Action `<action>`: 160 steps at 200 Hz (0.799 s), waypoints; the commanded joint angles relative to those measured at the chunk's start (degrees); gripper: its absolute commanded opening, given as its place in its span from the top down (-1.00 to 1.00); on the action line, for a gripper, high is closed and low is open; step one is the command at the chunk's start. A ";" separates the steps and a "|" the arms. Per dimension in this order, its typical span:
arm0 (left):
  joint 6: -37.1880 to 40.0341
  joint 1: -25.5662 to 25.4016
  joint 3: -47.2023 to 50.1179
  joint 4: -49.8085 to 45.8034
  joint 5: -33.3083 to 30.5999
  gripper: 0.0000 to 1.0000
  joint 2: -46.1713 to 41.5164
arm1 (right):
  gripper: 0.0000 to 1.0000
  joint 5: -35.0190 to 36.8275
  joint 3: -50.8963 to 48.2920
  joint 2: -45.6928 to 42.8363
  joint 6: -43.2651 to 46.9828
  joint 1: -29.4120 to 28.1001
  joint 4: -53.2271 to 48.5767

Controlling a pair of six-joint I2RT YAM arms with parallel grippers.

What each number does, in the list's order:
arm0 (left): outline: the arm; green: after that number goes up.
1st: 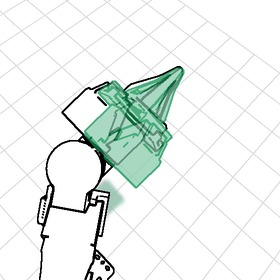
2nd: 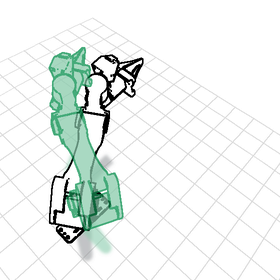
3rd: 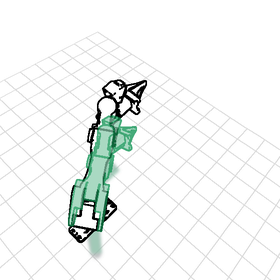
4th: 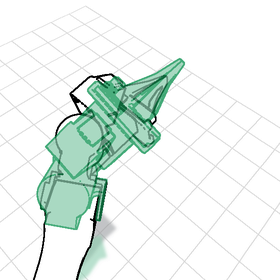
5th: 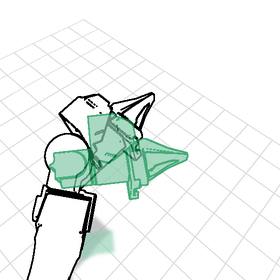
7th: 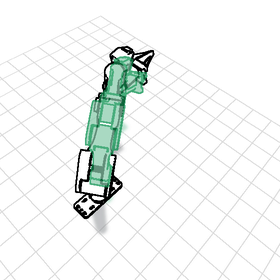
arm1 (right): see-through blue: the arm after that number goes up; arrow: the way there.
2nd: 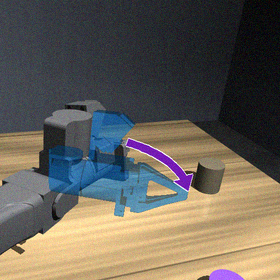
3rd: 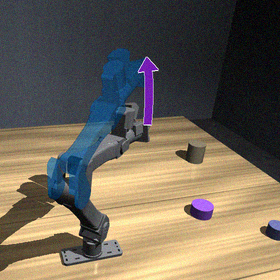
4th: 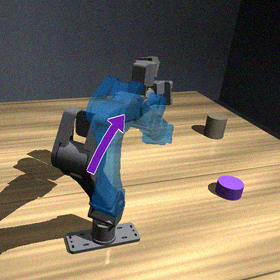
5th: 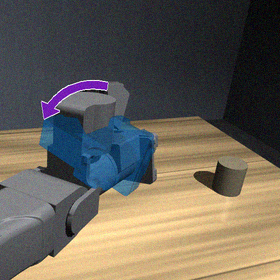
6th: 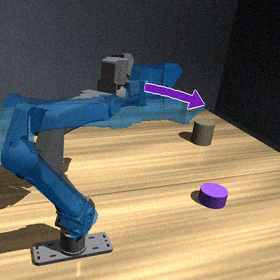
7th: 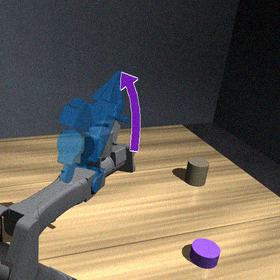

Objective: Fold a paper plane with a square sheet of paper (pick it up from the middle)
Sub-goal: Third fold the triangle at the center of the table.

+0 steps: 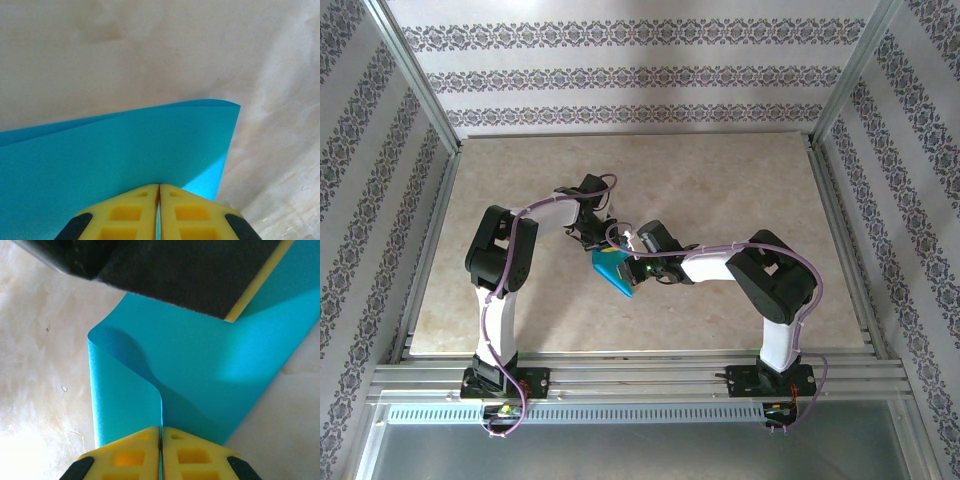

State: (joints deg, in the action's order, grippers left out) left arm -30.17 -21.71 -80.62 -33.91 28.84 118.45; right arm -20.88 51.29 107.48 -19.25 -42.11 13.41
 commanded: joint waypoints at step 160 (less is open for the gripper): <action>-0.50 -1.14 0.81 -2.41 -2.56 0.83 2.13 | 0.77 -3.90 -0.24 -1.89 -4.86 1.50 -1.45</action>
State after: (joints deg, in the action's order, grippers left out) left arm -30.22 -21.80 -80.62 -33.91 28.62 118.45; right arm -23.90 51.16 104.79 -22.83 -41.34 12.19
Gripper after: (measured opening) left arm 0.086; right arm 0.115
